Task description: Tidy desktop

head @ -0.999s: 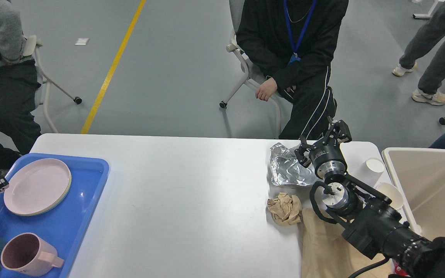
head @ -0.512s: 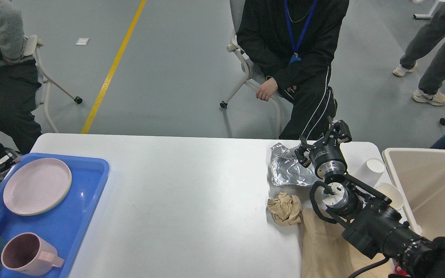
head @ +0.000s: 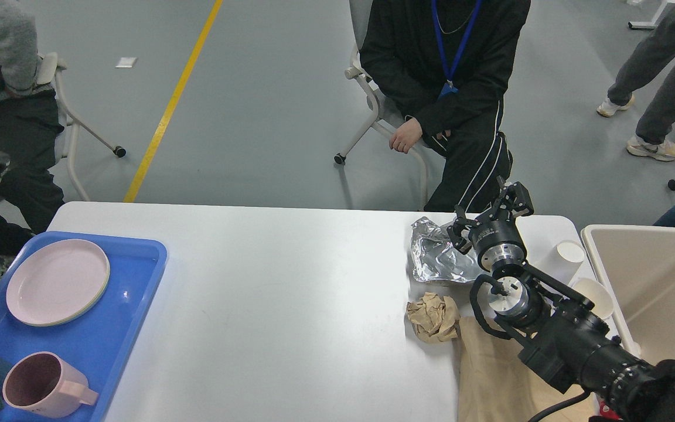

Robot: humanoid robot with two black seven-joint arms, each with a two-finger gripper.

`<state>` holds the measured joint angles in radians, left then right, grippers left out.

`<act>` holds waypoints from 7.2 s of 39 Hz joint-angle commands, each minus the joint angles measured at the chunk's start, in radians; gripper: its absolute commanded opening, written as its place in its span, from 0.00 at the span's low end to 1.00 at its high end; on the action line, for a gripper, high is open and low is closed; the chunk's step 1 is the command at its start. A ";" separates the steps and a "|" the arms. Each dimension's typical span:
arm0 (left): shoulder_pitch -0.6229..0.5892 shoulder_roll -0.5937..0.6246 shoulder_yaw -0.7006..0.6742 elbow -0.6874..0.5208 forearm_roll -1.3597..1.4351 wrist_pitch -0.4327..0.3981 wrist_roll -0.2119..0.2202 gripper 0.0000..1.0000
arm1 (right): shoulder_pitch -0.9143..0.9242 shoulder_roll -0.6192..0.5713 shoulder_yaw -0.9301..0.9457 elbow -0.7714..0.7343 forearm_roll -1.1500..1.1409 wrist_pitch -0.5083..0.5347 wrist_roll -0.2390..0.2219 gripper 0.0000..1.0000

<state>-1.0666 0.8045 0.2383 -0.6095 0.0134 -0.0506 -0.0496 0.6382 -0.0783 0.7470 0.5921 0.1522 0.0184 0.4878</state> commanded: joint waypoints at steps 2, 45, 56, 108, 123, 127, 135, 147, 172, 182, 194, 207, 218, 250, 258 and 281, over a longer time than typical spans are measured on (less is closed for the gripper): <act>0.033 -0.010 -0.318 0.002 -0.003 0.000 0.002 0.80 | 0.000 0.000 0.000 0.000 0.000 0.000 0.000 1.00; 0.024 -0.396 -0.847 0.071 0.003 0.087 0.020 0.96 | -0.002 0.000 0.000 0.000 0.000 0.000 0.000 1.00; 0.028 -0.421 -0.849 0.071 -0.003 0.087 0.020 0.96 | -0.002 0.000 0.000 0.000 0.000 0.000 0.000 1.00; 0.329 -0.639 -1.073 0.103 -0.012 0.045 -0.443 0.97 | 0.000 0.000 0.000 0.000 0.000 0.000 0.000 1.00; 0.339 -0.659 -1.077 0.106 -0.024 0.045 -0.684 0.97 | -0.002 0.000 0.000 0.000 0.001 0.000 0.000 1.00; 0.338 -0.657 -1.073 0.106 -0.026 0.051 -0.679 0.97 | -0.002 0.000 0.000 -0.002 0.000 0.000 0.000 1.00; 0.324 -0.657 -1.067 0.111 -0.026 0.052 -0.664 0.97 | 0.000 0.000 0.000 0.000 0.000 0.000 0.000 1.00; 0.278 -0.666 -1.192 0.247 -0.165 -0.178 -0.329 0.97 | 0.000 0.000 0.000 0.000 0.000 0.000 0.000 1.00; 0.280 -0.693 -1.212 0.304 -0.188 -0.278 0.002 0.99 | 0.000 0.000 0.000 0.000 0.000 0.000 0.000 1.00; 0.287 -0.694 -1.214 0.303 -0.187 -0.287 -0.007 0.99 | 0.000 0.000 0.000 0.000 0.000 0.000 0.000 1.00; 0.293 -0.705 -1.214 0.303 -0.187 -0.372 -0.025 0.99 | -0.002 0.000 0.000 0.000 0.000 0.000 0.000 1.00; 0.336 -0.717 -1.222 0.307 -0.191 -0.528 -0.096 0.99 | -0.002 0.000 0.000 0.000 0.001 0.000 0.000 1.00; 0.355 -0.719 -1.246 0.306 -0.197 -0.531 -0.110 0.99 | -0.002 0.000 0.000 0.000 0.001 0.000 0.000 1.00; 0.356 -0.720 -1.245 0.306 -0.201 -0.546 -0.111 0.99 | -0.002 0.000 0.000 0.000 0.000 0.000 0.000 1.00; 0.378 -0.735 -1.229 0.306 -0.196 -0.612 -0.130 0.99 | -0.002 0.000 0.000 0.000 0.000 0.000 0.000 1.00; 0.439 -0.729 -1.252 0.306 -0.210 -0.729 -0.130 0.99 | -0.002 0.000 0.000 -0.002 0.000 0.000 0.000 1.00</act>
<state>-0.6306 0.0750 -1.0190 -0.3039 -0.1984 -0.7785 -0.1808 0.6366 -0.0782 0.7470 0.5922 0.1527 0.0184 0.4878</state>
